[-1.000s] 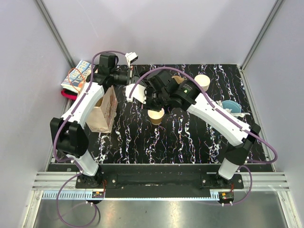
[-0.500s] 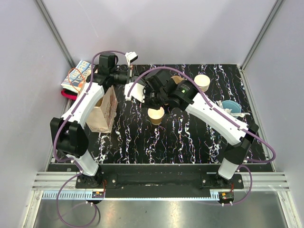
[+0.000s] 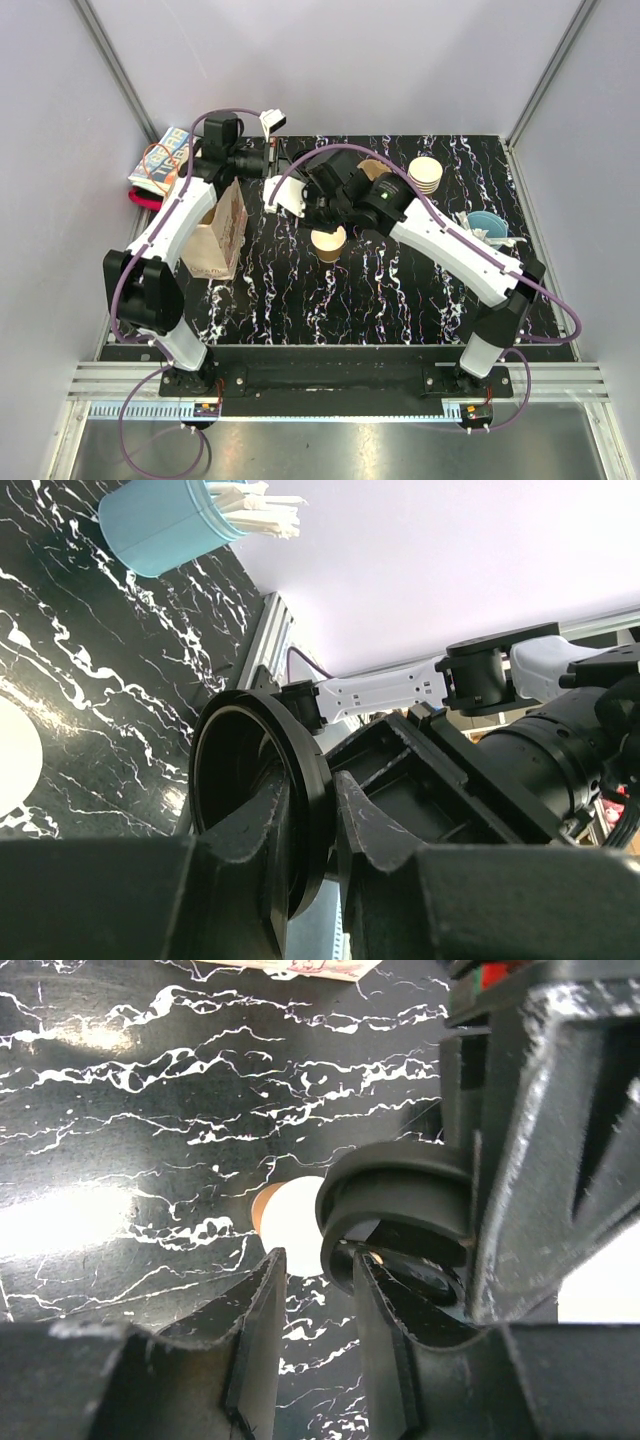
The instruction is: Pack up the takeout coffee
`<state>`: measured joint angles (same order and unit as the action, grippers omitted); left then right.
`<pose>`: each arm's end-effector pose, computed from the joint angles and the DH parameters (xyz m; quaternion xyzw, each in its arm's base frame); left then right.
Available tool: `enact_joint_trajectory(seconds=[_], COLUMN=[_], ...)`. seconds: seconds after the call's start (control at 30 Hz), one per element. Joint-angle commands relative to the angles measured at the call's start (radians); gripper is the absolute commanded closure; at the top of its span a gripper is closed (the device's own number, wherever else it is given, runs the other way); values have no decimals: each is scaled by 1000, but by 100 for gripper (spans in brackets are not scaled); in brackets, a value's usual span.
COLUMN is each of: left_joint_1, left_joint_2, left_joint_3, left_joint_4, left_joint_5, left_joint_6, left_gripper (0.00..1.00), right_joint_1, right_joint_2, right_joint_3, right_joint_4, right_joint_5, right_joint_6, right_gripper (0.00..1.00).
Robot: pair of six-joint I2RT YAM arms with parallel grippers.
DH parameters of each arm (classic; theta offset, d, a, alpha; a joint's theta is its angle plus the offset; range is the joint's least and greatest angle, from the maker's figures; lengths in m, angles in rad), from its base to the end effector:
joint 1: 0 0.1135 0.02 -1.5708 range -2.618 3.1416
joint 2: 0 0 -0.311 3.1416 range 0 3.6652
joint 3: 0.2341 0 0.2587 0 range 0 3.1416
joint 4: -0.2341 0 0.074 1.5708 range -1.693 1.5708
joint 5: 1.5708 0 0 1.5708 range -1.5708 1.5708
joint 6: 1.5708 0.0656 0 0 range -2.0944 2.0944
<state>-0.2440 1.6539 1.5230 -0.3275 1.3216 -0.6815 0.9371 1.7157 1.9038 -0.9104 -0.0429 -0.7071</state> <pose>0.3573 -0.1545 0.4102 0.1708 0.7248 -0.6525 0.1403 0.2379 0.3285 0.4350 -0.6735 0.6137 0.0666 0.4066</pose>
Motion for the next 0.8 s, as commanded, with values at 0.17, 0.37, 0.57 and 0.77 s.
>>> enact_joint_trajectory(seconds=[0.17, 0.37, 0.57, 0.77], left_joint_1=[6, 17, 34, 34], left_joint_2=[-69, -86, -80, -86], left_joint_3=[-57, -67, -89, -93], left_joint_4=[202, 242, 304, 317], left_joint_5=[114, 122, 125, 125], left_joint_6=[-167, -197, -249, -253], left_gripper=[100, 100, 100, 100], right_joint_1=[11, 35, 60, 62], right_joint_2=[-47, -54, -57, -50], right_joint_3=[24, -34, -61, -75], right_joint_4=[82, 119, 162, 200], right_joint_5=[38, 86, 133, 186], right_joint_6=[31, 28, 31, 17], right_gripper=[64, 65, 64, 85])
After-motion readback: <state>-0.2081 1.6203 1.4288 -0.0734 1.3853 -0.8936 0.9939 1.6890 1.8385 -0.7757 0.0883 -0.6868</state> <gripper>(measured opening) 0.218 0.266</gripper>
